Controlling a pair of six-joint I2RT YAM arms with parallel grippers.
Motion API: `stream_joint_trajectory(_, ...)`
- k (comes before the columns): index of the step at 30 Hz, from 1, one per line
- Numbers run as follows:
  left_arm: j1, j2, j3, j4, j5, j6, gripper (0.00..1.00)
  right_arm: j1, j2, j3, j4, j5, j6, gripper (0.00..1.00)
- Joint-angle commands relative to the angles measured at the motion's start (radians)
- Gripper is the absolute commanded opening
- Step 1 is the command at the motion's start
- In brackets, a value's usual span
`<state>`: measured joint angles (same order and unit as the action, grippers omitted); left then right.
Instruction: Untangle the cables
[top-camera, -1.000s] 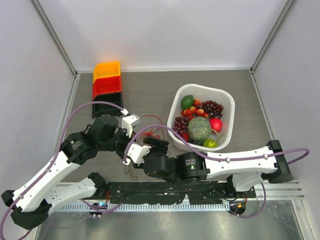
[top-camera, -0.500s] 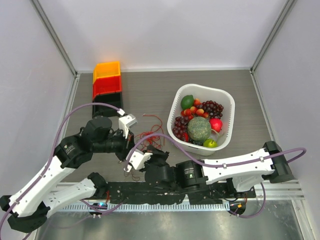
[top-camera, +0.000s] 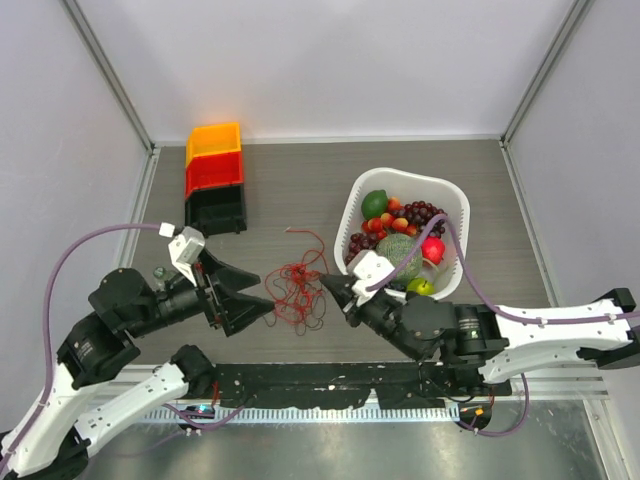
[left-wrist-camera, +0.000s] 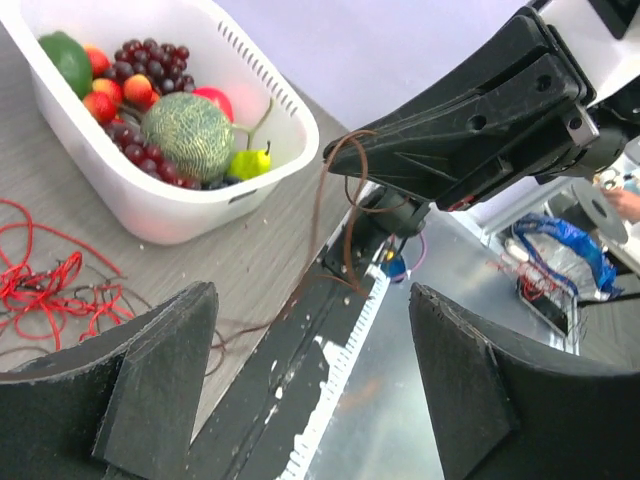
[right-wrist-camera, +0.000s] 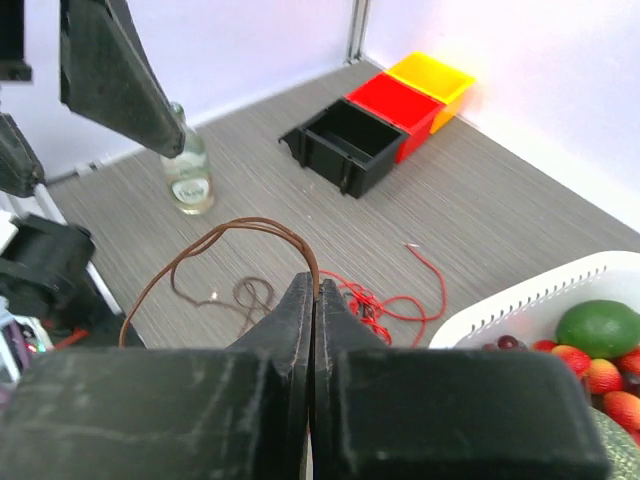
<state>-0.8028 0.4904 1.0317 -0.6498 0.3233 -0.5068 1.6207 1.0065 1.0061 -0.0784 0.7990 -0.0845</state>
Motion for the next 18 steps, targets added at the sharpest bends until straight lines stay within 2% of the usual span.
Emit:
stream_joint_trajectory(1, 0.004, -0.004, -0.05, 0.199, -0.049, -0.071, 0.81, -0.031, -0.086, -0.052, 0.129, -0.099, 0.106, 0.01)
stream_joint_trajectory(4, 0.004, 0.025, -0.035, 0.263, -0.046, -0.084, 0.82, -0.044, -0.12, -0.067, 0.144, -0.113, 0.127, 0.01)
stream_joint_trajectory(9, 0.004, 0.114, -0.009, 0.366, 0.051, -0.133, 0.94, -0.048, -0.12, -0.069, 0.172, -0.11, 0.141, 0.01)
stream_joint_trajectory(11, 0.004, 0.152, -0.004, 0.407, 0.094, -0.165, 0.93, -0.05, -0.108, -0.061, 0.172, -0.101, 0.144, 0.01)
stream_joint_trajectory(16, 0.004, 0.215, -0.009, 0.458, 0.148, -0.185, 0.8, -0.048, -0.097, -0.061, 0.207, -0.115, 0.14, 0.01)
stream_joint_trajectory(18, 0.004, 0.22, -0.015, 0.475, 0.16, -0.188, 0.7, -0.051, -0.089, -0.058, 0.212, -0.116, 0.137, 0.01)
